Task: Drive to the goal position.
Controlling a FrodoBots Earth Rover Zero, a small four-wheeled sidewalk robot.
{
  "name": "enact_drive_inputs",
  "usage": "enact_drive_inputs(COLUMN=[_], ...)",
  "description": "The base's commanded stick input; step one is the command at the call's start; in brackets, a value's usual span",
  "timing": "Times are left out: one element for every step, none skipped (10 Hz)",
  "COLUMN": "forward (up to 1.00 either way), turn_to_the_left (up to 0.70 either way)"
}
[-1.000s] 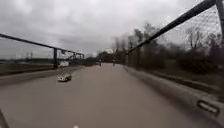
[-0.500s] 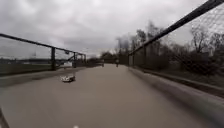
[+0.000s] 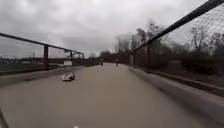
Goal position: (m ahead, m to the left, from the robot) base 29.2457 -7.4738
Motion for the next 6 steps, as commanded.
enact_drive_inputs(forward=[1.0, 1.0, 1.0, 1.0, 1.0, 1.0], turn_to_the_left=[0.0, 0.0, 0.0, 0.0, 0.0, 0.0])
